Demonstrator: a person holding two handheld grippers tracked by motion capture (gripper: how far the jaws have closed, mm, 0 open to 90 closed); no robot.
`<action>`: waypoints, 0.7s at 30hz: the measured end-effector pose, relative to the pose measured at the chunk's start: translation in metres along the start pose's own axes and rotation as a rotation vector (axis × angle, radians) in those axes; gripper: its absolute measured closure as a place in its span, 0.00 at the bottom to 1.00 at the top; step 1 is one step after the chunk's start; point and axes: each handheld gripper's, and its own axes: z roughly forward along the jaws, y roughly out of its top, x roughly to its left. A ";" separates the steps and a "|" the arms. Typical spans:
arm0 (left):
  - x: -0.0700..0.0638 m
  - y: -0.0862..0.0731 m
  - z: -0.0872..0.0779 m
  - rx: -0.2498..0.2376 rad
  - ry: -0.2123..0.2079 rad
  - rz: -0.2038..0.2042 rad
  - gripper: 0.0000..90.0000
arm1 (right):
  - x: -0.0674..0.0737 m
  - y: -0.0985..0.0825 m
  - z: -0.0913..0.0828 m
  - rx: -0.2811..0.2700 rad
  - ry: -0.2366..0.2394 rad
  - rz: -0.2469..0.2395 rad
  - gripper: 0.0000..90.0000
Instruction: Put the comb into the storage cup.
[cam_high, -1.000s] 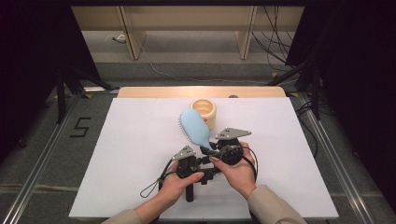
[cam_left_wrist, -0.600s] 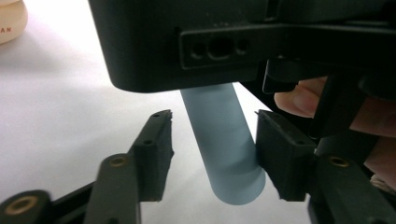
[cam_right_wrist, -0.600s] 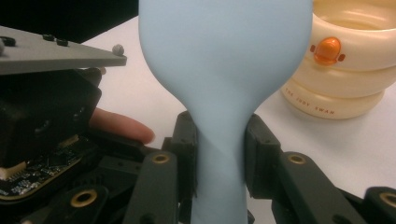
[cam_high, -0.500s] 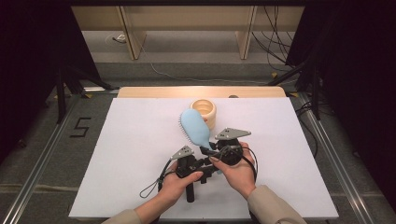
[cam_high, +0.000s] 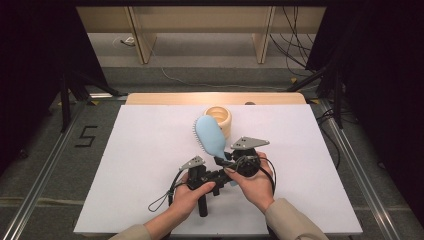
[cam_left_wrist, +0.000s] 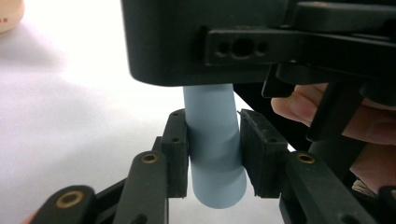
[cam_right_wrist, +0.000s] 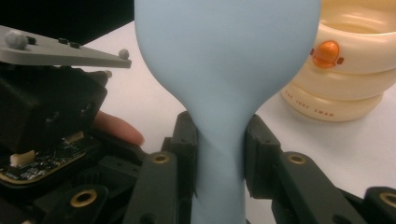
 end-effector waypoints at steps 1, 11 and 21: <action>0.001 0.000 0.000 0.002 0.001 -0.002 0.72 | 0.000 0.000 0.000 0.000 0.001 -0.001 0.78; 0.002 0.001 -0.001 0.005 -0.012 -0.011 0.72 | 0.001 0.002 0.000 0.001 -0.009 -0.014 0.75; 0.002 0.001 -0.002 0.001 -0.031 -0.017 0.72 | 0.000 0.003 -0.001 0.007 -0.028 -0.008 0.57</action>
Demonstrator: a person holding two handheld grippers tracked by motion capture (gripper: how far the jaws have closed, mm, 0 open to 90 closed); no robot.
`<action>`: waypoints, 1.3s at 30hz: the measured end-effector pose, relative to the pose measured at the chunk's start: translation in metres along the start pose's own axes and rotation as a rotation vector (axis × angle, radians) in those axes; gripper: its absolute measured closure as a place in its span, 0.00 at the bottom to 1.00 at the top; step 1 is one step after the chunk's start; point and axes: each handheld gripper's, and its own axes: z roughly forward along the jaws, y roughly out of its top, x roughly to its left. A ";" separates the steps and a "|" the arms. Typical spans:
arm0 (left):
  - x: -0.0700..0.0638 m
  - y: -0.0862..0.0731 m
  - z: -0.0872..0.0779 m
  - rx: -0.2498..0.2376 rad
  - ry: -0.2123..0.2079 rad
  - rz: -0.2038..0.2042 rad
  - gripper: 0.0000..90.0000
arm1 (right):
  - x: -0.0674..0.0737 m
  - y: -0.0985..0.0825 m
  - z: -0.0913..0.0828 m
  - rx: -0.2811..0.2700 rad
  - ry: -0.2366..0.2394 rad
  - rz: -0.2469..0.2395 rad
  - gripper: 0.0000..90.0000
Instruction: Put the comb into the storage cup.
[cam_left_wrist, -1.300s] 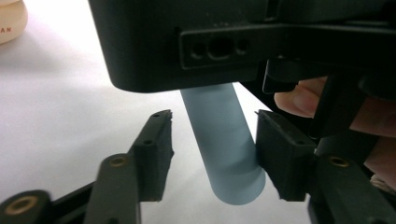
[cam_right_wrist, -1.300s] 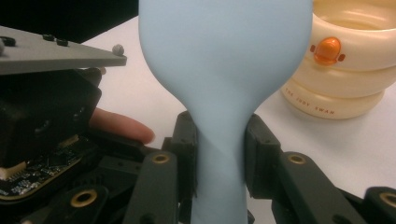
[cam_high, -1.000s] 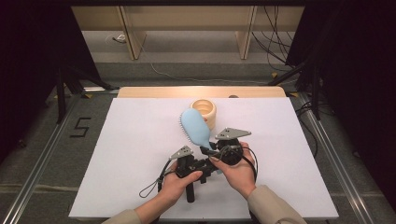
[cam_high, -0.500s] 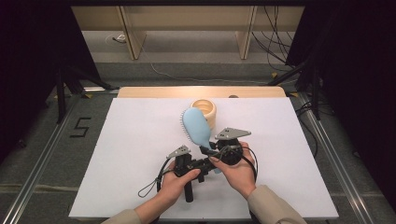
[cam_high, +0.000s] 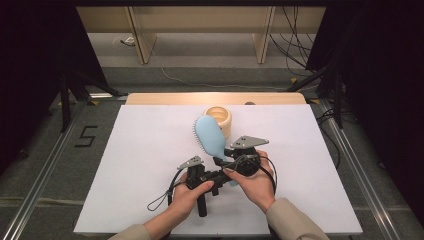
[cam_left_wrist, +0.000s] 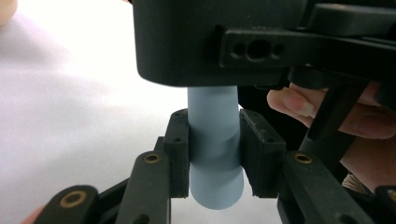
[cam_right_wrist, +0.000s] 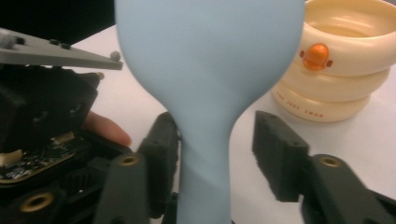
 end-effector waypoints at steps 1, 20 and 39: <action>0.000 0.000 0.000 0.001 0.002 0.002 0.72 | -0.001 0.000 0.000 -0.003 -0.002 0.005 0.54; 0.001 0.000 -0.001 0.025 0.022 -0.009 0.73 | -0.003 0.002 -0.001 -0.025 -0.023 0.018 0.34; 0.002 0.000 -0.001 0.049 0.027 -0.018 0.73 | -0.003 0.006 -0.009 -0.063 -0.015 -0.006 0.18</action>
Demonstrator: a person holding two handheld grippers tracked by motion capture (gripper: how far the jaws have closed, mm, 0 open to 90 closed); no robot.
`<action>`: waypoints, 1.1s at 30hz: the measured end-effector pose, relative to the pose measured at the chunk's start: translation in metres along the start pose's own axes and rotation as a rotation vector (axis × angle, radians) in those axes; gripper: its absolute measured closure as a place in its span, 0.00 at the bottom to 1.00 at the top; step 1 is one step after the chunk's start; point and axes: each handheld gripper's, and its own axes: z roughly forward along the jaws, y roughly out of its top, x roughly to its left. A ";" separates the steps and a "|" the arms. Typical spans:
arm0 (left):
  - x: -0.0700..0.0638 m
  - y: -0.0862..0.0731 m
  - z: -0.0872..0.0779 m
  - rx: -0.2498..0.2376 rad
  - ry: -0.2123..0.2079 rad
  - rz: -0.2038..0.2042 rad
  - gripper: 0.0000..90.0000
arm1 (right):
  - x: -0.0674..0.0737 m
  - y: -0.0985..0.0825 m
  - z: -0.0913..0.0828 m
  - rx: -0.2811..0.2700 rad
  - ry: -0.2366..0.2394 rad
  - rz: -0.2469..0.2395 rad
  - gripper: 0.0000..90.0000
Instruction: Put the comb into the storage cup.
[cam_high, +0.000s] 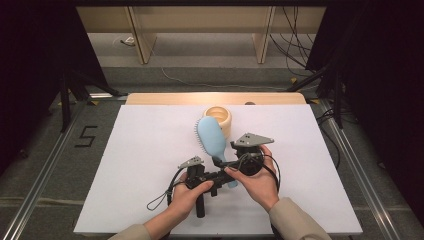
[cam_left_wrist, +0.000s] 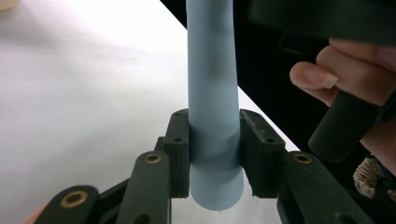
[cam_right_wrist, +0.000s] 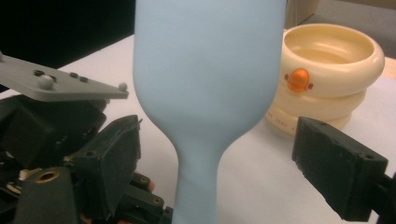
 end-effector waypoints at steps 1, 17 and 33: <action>0.000 0.000 0.000 0.000 -0.001 0.000 0.73 | 0.000 0.001 -0.001 -0.006 0.002 -0.003 0.18; -0.001 -0.001 0.001 0.007 -0.018 0.008 0.73 | -0.007 0.027 -0.021 -0.106 -0.008 -0.004 0.18; -0.001 -0.001 0.001 0.013 -0.020 0.011 0.73 | -0.005 0.037 -0.018 -0.091 0.016 0.002 0.07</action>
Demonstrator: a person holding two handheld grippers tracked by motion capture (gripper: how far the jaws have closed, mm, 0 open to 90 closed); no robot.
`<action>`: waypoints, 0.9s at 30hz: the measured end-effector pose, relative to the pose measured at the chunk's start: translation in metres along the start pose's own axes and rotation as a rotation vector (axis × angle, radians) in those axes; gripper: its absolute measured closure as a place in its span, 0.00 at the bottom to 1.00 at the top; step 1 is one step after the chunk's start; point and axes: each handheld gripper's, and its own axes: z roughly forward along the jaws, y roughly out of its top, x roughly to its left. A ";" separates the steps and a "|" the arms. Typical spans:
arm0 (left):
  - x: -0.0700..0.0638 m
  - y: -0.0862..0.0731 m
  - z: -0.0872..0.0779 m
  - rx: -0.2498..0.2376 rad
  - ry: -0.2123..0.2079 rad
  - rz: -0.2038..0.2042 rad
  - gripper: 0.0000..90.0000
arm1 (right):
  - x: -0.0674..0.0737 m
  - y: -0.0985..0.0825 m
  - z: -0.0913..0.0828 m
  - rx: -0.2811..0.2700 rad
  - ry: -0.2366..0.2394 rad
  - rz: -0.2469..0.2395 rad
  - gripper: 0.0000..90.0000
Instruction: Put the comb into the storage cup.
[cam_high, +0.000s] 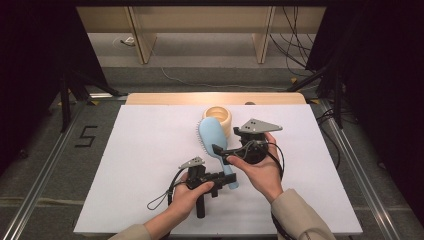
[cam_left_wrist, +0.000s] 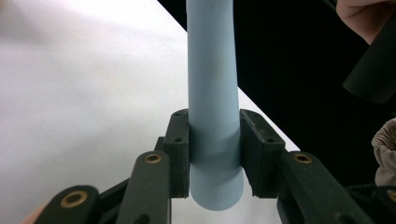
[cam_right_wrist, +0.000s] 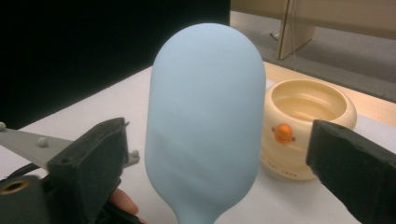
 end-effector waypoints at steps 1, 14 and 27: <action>0.000 0.000 0.000 -0.001 0.000 0.000 0.73 | 0.000 0.000 0.000 -0.001 0.000 0.004 0.06; -0.001 0.000 0.000 0.000 -0.002 -0.002 0.73 | 0.001 0.016 0.008 0.007 0.025 0.026 0.01; 0.000 0.000 0.000 0.002 0.001 0.000 0.73 | 0.007 0.032 0.028 0.046 0.028 0.025 0.01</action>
